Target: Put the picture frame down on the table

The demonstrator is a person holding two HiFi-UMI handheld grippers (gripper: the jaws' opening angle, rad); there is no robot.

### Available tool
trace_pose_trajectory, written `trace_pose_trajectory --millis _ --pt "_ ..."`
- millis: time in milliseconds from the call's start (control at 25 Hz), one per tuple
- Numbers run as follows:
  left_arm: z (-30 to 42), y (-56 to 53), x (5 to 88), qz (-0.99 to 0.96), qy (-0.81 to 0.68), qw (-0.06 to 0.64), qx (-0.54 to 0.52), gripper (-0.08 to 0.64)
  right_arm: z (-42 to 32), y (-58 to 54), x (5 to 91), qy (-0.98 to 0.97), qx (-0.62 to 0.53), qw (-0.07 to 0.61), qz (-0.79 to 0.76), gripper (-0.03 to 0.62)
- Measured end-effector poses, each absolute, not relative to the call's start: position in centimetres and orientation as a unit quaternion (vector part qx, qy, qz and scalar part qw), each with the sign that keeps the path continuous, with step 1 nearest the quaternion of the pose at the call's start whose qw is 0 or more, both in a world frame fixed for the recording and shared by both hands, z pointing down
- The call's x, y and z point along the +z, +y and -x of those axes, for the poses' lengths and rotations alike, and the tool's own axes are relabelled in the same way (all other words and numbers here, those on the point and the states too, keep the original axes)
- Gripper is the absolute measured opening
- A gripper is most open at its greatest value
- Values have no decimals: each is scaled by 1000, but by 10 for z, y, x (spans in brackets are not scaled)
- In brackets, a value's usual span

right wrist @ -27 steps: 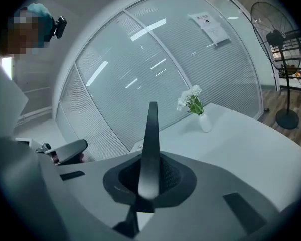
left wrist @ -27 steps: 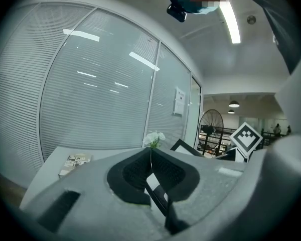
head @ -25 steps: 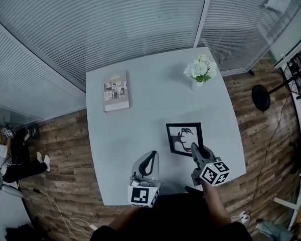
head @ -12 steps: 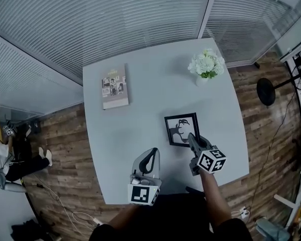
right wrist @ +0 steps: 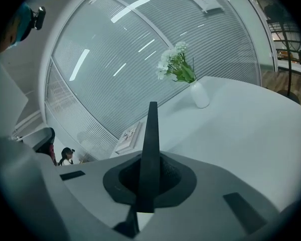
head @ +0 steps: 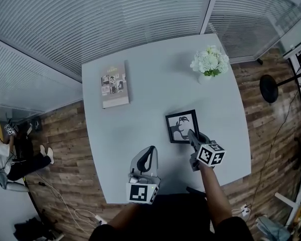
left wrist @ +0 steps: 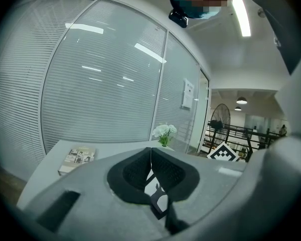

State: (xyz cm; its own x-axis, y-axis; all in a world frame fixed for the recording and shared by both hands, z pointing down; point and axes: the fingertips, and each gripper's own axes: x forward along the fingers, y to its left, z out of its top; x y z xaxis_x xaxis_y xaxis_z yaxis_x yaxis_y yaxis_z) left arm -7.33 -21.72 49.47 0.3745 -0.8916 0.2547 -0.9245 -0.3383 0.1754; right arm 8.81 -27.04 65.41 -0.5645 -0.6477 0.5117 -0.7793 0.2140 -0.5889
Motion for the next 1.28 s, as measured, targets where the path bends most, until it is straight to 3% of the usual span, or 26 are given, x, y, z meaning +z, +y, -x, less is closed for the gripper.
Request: trace_pose_trajectory --millis 800,1280 --pt "79 -223 507 -815 -554 157 58 17 -91 -288 691 -762 419 112 -480 23" --pt "81 -224 516 -814 -551 171 67 17 -100 -293 717 -751 412 155 -492 113"
